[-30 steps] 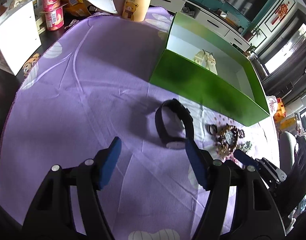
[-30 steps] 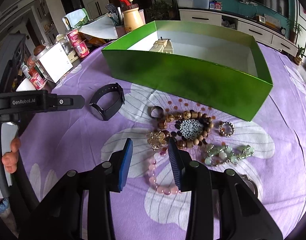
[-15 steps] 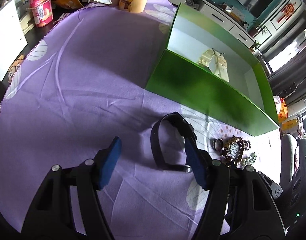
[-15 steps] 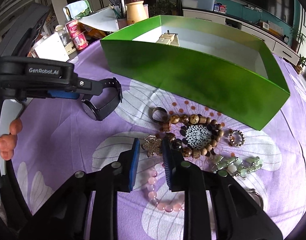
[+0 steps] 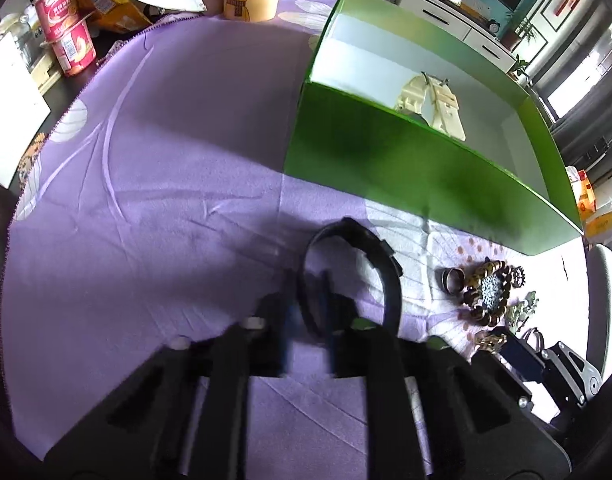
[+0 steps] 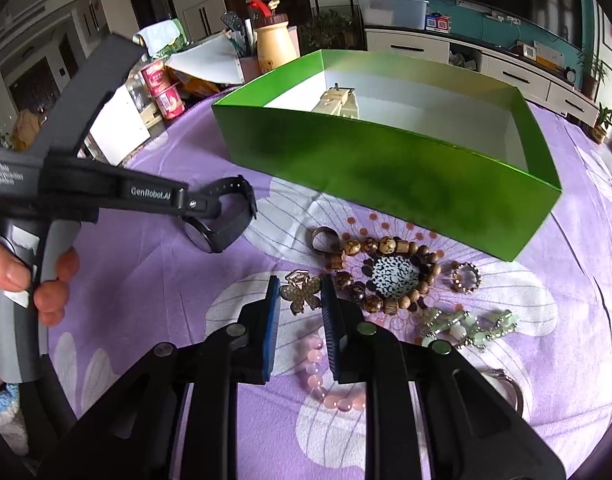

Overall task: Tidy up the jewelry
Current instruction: 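Grasp the black watch strap with the left tool while the right tool grasps the gold butterfly brooch, then carry the black watch and gold brooch into the green box and release both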

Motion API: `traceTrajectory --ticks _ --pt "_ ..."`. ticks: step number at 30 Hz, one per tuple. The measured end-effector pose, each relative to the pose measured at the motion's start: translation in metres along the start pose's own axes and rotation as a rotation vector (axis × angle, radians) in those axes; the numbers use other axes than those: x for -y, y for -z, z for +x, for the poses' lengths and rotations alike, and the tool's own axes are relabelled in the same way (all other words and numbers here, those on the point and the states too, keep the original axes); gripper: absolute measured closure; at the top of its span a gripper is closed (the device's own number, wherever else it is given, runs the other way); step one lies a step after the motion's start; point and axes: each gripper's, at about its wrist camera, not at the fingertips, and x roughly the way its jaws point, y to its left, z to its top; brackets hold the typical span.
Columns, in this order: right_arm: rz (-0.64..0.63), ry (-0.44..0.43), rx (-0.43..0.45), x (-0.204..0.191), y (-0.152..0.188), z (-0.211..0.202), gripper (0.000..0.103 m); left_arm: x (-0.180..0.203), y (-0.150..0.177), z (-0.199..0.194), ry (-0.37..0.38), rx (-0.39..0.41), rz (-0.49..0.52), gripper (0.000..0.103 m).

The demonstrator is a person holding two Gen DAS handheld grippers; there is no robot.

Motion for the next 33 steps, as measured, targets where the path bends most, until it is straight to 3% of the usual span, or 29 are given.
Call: traceTrajectory --ticks 9,19,33 --pt "0.027 -0.008 0.014 0.005 0.009 -0.017 0.083 -0.002 0.012 -0.01 0.032 0.02 -0.008 0.101" --pt "0.046 0.009 0.088 0.015 -0.001 -0.048 0.083 0.014 0.017 -0.053 0.085 0.09 0.033 0.101" --pt "0.073 0.041 0.195 0.045 -0.048 -0.062 0.083 0.051 -0.053 -0.076 0.086 0.194 0.083 0.101"
